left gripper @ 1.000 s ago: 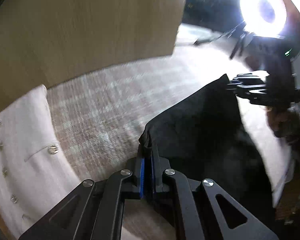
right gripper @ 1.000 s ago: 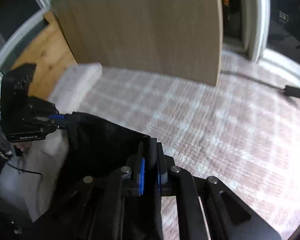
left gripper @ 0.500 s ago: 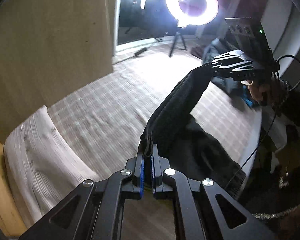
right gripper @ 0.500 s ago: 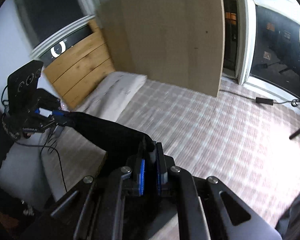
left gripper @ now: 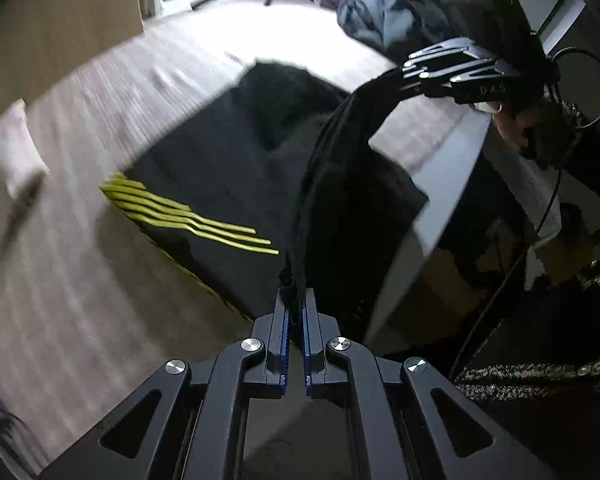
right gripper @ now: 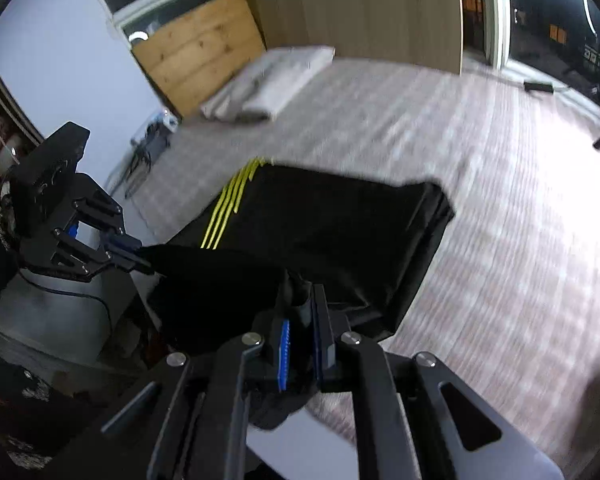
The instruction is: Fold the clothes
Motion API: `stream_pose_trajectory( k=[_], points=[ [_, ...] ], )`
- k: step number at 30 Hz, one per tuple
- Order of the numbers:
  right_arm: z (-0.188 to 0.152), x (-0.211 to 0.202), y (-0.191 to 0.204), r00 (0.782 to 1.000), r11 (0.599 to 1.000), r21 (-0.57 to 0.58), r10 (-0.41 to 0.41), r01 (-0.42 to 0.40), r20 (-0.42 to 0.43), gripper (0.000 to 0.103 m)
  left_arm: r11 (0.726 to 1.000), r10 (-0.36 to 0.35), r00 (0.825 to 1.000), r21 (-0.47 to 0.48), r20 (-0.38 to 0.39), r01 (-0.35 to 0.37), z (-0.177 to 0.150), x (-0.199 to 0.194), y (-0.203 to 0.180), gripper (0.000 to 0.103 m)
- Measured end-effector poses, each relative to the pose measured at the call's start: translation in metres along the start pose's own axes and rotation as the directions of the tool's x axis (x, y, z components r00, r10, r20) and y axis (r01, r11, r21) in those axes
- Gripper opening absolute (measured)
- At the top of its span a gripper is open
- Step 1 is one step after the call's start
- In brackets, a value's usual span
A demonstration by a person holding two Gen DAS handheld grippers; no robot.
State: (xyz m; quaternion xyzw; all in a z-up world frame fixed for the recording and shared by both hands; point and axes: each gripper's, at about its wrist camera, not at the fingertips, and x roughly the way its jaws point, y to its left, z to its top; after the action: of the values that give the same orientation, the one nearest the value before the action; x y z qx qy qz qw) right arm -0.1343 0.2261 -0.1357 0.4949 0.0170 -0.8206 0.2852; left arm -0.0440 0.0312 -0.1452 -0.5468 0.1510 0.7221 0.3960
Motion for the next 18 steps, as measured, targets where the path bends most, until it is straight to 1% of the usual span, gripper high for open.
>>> stream_pose_trajectory(
  k=[4,6,7,8,9,10,11,12,13,14,15,16,17,18],
  points=[
    [-0.018,0.012,0.002,0.997,1.000,0.015,0.013,-0.012,-0.073,0.009,1.000,-0.011,1.000,-0.010,0.001,0.011,-0.008,0.006,-0.007,0.004],
    [-0.026,0.017,0.003,0.994,1.000,0.023,0.019,-0.017,-0.110,0.009,0.999,-0.019,1.000,-0.026,-0.005,0.019,-0.010,0.007,-0.003,0.006],
    [-0.031,0.020,0.004,0.991,0.999,0.027,0.023,-0.020,-0.128,0.009,0.999,-0.037,0.999,-0.039,-0.024,0.036,-0.010,0.010,0.000,0.007],
    [-0.035,0.023,0.004,0.989,0.999,0.031,0.026,-0.022,-0.146,0.012,0.998,-0.044,0.998,-0.048,-0.043,0.042,-0.011,0.012,0.002,0.012],
    [-0.040,0.026,0.005,0.986,0.999,0.035,0.030,-0.025,-0.164,0.013,0.997,-0.052,0.996,-0.057,-0.075,0.048,-0.012,0.014,0.003,0.019],
    [-0.043,0.028,0.006,0.982,0.999,0.034,0.032,-0.026,-0.184,0.013,0.997,-0.062,0.993,-0.055,-0.097,0.057,-0.015,0.013,0.004,0.023],
    [-0.044,0.026,0.008,0.979,0.999,0.022,0.032,-0.028,-0.203,0.018,0.996,-0.073,0.990,-0.053,-0.118,0.067,-0.017,0.011,0.004,0.031],
    [-0.044,0.018,0.010,0.977,0.999,0.007,0.033,-0.032,-0.209,0.021,0.997,-0.065,0.990,-0.043,-0.128,0.060,-0.019,0.005,0.007,0.035],
    [-0.042,0.008,0.010,0.978,0.999,-0.003,0.035,-0.037,-0.204,0.025,0.998,-0.054,0.989,-0.032,-0.138,0.051,-0.020,-0.002,0.010,0.035],
    [-0.039,-0.002,0.010,0.981,0.999,-0.006,0.042,-0.044,-0.191,0.033,0.999,-0.040,0.991,-0.033,-0.130,0.036,-0.020,-0.009,0.017,0.036],
    [-0.035,-0.014,0.006,0.985,0.998,0.002,0.056,-0.056,-0.164,0.040,0.998,-0.031,0.993,-0.058,-0.110,0.024,-0.019,-0.022,0.031,0.036],
    [-0.030,-0.025,0.002,0.989,0.998,0.011,0.067,-0.067,-0.135,0.055,0.996,-0.028,0.995,-0.084,-0.095,0.020,-0.016,-0.029,0.042,0.036],
    [-0.024,-0.034,-0.004,0.993,0.997,0.027,0.074,-0.071,-0.093,0.062,0.993,-0.016,0.997,-0.115,-0.076,0.008,-0.014,-0.035,0.055,0.037],
    [-0.013,-0.040,-0.012,0.997,0.997,0.052,0.067,-0.065,-0.038,0.064,0.989,0.002,0.999,-0.148,-0.049,-0.009,-0.004,-0.038,0.070,0.040]
  ],
)
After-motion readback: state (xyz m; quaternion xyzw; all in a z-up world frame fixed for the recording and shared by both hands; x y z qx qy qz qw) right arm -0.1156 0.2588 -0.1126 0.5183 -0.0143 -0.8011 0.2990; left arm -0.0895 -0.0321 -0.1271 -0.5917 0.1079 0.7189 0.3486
